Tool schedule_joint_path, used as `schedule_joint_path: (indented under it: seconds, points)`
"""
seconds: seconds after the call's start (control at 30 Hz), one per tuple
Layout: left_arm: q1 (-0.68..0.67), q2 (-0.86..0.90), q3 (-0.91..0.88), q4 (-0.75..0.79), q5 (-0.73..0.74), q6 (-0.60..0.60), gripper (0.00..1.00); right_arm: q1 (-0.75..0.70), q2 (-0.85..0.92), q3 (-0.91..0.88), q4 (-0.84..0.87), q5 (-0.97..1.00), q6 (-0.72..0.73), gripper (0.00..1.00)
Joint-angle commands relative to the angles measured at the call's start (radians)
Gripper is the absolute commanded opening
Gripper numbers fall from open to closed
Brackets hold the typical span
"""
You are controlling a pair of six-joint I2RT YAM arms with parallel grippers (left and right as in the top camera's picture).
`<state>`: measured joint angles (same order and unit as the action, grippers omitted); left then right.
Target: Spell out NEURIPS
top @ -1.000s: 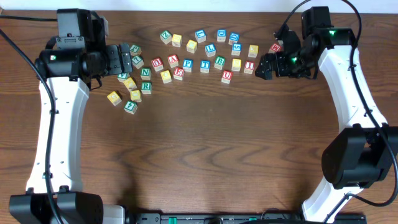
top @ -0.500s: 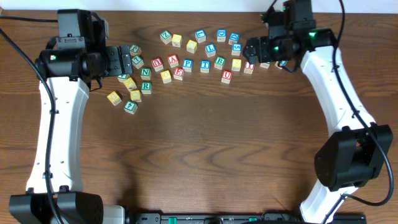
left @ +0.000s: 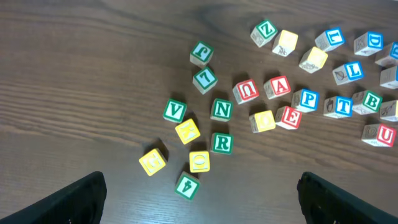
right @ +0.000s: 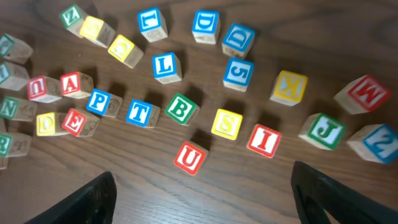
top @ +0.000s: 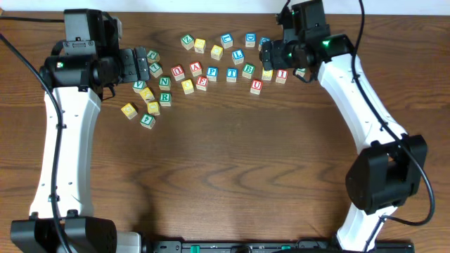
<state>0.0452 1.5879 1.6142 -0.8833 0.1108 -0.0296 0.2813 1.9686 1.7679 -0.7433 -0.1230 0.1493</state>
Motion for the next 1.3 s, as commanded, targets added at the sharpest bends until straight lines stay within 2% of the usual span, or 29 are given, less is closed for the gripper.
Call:
schedule_joint_path:
  seconds: [0.0,0.3,0.53,0.63,0.87,1.27]
  points:
    - [0.004,-0.002,0.026,0.006,0.013,-0.016,0.97,0.029,0.034,0.018,0.007,0.012,0.055,0.82]
    - [0.004,0.006,0.026,0.018,0.0,-0.016,0.97,0.12,0.082,0.018,0.113,0.023,0.174,0.74]
    - [0.004,0.01,0.026,0.017,-0.034,-0.016,0.97,0.177,0.093,0.018,0.159,0.13,0.235,0.73]
    - [0.004,0.01,0.026,0.017,-0.044,-0.016,0.97,0.186,0.093,0.018,0.169,0.185,0.271,0.7]
    - [0.004,0.01,0.026,0.017,-0.044,-0.016,0.97,0.184,0.093,0.018,0.209,0.2,0.285,0.63]
    - [0.004,0.01,0.026,0.009,-0.044,-0.016,0.97,0.187,0.166,0.018,0.273,0.225,0.307,0.61]
